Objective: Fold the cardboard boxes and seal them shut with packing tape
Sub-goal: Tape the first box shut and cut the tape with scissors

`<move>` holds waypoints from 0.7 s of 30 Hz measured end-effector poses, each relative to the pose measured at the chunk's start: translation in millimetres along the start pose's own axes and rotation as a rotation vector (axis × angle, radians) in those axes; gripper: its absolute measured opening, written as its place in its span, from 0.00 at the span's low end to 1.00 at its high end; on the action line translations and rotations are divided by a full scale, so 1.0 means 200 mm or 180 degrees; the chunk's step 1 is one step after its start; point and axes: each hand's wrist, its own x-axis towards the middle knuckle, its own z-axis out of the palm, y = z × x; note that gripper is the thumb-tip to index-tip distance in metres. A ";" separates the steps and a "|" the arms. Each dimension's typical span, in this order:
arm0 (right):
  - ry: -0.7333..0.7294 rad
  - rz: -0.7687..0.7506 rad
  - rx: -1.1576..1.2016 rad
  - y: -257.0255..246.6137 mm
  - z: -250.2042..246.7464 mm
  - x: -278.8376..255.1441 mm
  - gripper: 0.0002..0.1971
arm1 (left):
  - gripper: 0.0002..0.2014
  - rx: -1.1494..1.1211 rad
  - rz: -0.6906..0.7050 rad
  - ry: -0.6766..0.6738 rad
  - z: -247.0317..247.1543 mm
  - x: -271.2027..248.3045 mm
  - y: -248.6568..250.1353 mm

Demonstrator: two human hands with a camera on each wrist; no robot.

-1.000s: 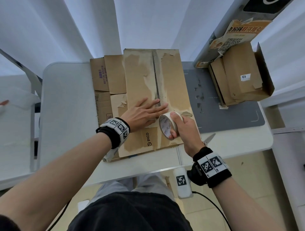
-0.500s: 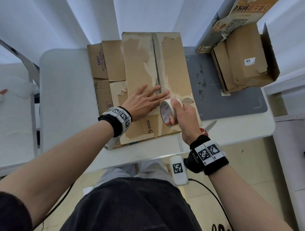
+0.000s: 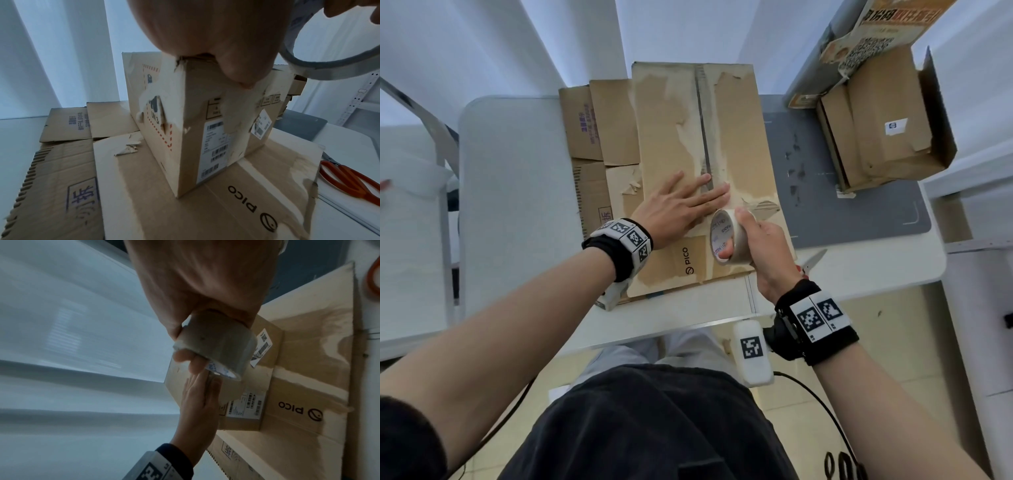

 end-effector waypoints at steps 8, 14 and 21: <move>-0.0628 0.0433 -0.0080 0.10 -0.04 0.04 0.12 | 0.39 -0.0927 -0.0276 -0.0376 -0.10 0.03 0.01; -0.0743 0.0597 -0.0157 0.20 -0.06 0.06 0.15 | 0.03 -0.2563 -0.1295 0.1160 -0.16 -0.07 0.17; -0.0858 0.0586 -0.0020 0.29 -0.09 0.09 0.16 | 0.27 -0.3173 -0.2438 -0.0352 -0.09 -0.09 0.35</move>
